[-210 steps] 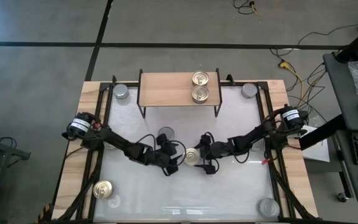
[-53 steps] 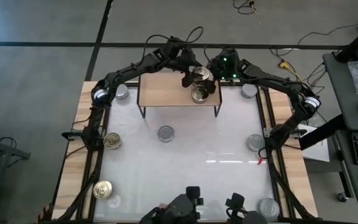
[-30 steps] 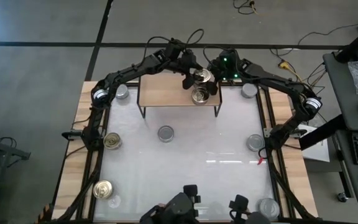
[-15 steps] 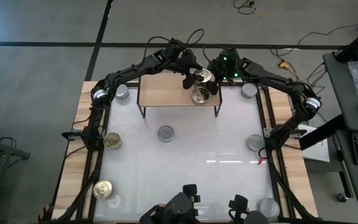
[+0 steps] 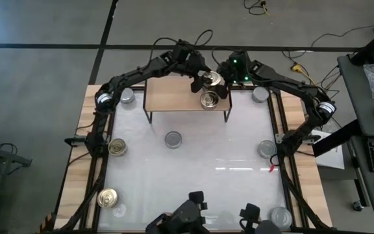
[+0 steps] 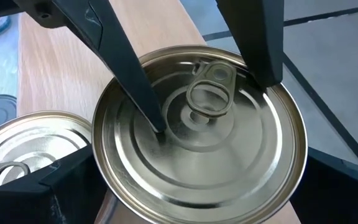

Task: Stack canned seafood by type on shelf
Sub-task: Stack the blue-pink tuna can on top of the other blue-pink tuna can on the shelf, then adjust the blue-pink tuna can on the shelf

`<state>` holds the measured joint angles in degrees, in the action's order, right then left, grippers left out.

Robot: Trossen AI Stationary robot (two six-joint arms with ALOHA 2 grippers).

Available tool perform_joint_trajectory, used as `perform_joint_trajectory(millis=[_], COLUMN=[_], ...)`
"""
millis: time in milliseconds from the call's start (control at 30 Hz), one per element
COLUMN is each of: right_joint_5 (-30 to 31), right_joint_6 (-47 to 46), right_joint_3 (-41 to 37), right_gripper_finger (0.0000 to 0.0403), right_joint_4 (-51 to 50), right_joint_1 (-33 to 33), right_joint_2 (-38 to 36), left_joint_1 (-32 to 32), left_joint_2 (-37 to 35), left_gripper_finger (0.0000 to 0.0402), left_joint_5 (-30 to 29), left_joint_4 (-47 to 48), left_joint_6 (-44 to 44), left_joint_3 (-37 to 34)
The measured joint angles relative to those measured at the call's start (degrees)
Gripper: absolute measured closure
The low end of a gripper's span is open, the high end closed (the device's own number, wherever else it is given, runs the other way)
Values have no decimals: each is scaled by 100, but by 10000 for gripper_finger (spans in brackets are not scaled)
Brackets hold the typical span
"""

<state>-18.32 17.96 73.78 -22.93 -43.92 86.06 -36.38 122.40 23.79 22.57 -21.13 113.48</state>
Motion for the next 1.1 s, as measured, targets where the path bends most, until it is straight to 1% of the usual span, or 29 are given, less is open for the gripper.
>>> perform_joint_trajectory(millis=[200, 500, 733, 900, 1000, 1100], right_joint_5=[38, 43, 10, -9, -7, -9], right_joint_6=[-83, 83, 144, 125, -33, -187], right_joint_3=[-2, -4, -7, -152, -295, -414], right_gripper_finger=[3, 3, 3, 3, 3, 12], right_joint_4=[-117, -127, -231, -397, -397, -381], right_joint_1=[-2, -2, 45, 475, 788, 1021], right_joint_2=[-7, -90, -547, -889, -1052, -1176], left_joint_1=[-55, -107, -111, -87, -44, -8], left_joint_2=[-23, -27, -58, -29, -12, -40], left_gripper_finger=[166, 166, 166, 166, 166, 166], left_joint_5=[-221, -197, -116, -125, -122, 221], left_joint_4=[97, 135, 225, 418, 590, 885], left_joint_6=[-26, -30, 14, 79, 89, 99], left_joint_3=[-23, -25, 76, 354, 718, 1159])
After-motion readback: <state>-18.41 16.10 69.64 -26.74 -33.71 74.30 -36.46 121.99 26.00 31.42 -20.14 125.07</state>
